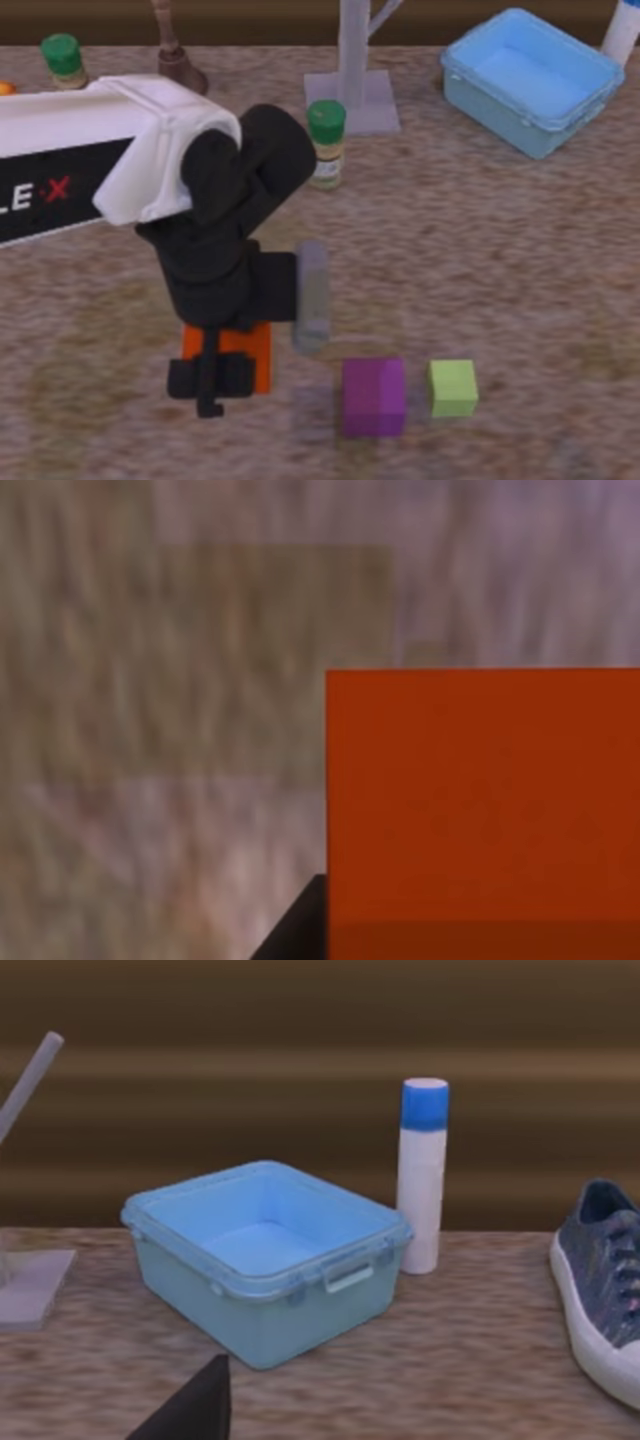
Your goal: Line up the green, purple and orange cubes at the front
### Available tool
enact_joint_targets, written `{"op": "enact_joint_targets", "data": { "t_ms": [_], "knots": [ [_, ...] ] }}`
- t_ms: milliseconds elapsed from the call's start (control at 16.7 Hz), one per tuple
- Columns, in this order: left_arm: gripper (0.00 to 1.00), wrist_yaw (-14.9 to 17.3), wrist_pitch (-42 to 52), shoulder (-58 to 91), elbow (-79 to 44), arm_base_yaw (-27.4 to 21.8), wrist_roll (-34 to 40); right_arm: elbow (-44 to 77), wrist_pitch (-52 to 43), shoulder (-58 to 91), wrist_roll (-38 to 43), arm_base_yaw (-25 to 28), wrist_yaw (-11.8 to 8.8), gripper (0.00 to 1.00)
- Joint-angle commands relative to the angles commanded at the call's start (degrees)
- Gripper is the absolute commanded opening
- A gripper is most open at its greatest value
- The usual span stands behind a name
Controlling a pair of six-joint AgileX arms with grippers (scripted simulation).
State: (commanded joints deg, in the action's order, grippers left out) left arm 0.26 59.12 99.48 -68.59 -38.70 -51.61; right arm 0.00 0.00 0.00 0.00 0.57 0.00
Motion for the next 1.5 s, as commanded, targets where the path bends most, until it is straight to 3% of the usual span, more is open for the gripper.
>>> {"op": "enact_joint_targets", "data": {
  "t_ms": [480, 780, 1500],
  "knots": [
    [0.00, 0.04, -14.56, 6.08, 7.99, -0.45, 0.24, 0.00, 0.00, 0.00, 0.00, 0.00, 0.00, 1.00],
    [0.00, 0.03, -15.66, 6.69, 8.70, -0.54, 0.21, 0.00, 0.00, 0.00, 0.00, 0.00, 0.00, 1.00],
    [0.90, 0.03, -15.66, 6.69, 8.70, -0.54, 0.21, 0.00, 0.00, 0.00, 0.00, 0.00, 0.00, 1.00]
  ]
}}
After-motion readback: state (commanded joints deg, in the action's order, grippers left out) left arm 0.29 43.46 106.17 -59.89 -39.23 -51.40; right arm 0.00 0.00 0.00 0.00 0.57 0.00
